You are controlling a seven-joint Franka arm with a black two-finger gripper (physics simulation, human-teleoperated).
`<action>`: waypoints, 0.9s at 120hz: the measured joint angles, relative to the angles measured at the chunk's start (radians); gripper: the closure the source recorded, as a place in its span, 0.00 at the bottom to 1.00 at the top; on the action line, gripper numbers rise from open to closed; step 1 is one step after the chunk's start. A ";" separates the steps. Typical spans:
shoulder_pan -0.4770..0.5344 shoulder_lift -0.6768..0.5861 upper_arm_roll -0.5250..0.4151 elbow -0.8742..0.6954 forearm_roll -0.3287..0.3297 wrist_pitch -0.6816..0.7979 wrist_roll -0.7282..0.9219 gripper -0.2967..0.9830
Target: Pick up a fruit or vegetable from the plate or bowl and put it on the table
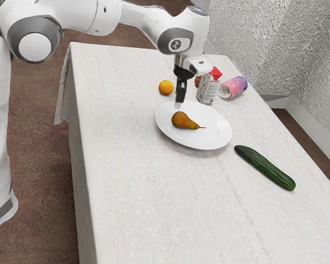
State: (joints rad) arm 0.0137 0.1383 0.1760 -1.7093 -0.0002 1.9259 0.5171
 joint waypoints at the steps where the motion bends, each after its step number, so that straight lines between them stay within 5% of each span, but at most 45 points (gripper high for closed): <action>1: -0.002 0.007 0.000 0.004 -0.001 0.002 -0.002 0.23; 36: -0.008 0.124 0.000 0.078 -0.011 0.034 -0.048 0.23; 108: 0.003 0.126 -0.001 0.038 -0.011 -0.007 -0.093 0.23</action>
State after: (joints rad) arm 0.0167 0.2642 0.1752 -1.6713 -0.0107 1.9189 0.4245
